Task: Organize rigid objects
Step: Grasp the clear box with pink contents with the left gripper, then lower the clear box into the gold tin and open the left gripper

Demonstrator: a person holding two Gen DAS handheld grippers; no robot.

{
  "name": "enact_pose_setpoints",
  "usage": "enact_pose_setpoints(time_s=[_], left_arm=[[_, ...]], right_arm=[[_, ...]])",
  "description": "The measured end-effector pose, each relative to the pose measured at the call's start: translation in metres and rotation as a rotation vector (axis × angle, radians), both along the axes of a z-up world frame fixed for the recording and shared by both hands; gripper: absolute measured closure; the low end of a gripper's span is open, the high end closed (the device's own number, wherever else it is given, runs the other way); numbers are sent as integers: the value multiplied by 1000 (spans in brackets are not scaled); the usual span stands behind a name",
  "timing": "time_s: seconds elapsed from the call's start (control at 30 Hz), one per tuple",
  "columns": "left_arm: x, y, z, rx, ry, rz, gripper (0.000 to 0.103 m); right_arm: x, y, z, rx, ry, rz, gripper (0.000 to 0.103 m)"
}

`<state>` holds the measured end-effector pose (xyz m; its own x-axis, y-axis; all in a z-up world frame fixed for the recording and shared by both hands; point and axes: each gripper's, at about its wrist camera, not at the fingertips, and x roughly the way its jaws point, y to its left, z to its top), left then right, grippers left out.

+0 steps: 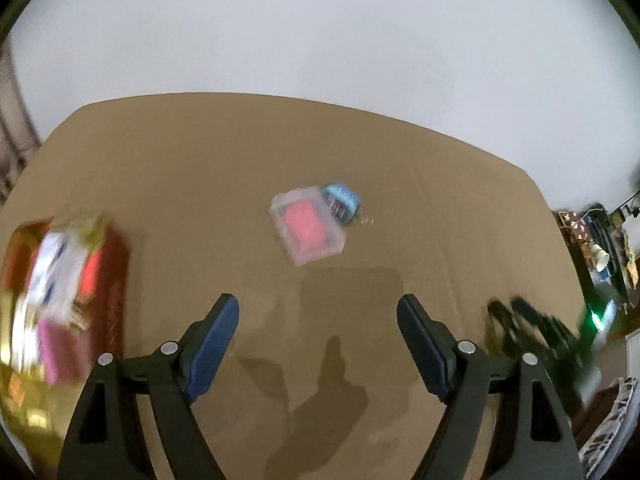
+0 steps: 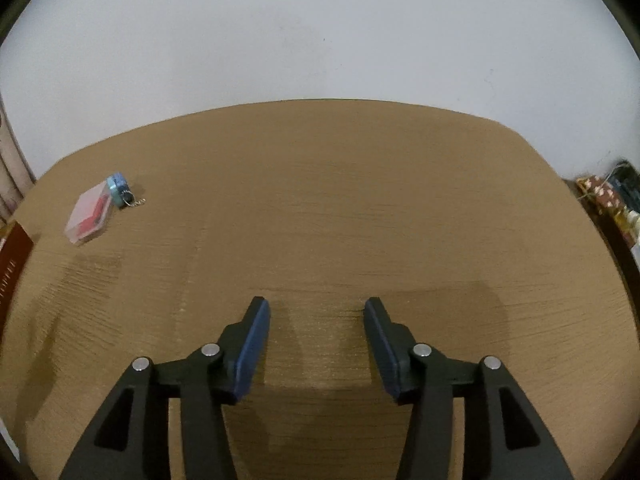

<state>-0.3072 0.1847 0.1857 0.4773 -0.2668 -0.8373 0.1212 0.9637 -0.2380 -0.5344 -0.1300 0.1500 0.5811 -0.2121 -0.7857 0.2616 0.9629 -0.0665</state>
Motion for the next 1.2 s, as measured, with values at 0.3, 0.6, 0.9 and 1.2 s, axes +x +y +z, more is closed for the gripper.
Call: enact_pose_setpoints(time_s=[0.3, 0.6, 0.9, 1.2], left_arm=[[75, -21, -46, 39, 122, 11, 25], [102, -13, -74, 49, 191, 50, 31], [98, -15, -69, 124, 142, 57, 55], [-5, 21, -1, 30, 48, 43, 54]], right_arm=[[-10, 2, 10, 100, -78, 30, 52], [-21, -9, 20, 130, -115, 29, 52], [-23, -14, 22, 146, -129, 24, 52], [-20, -16, 23, 149, -115, 15, 52]])
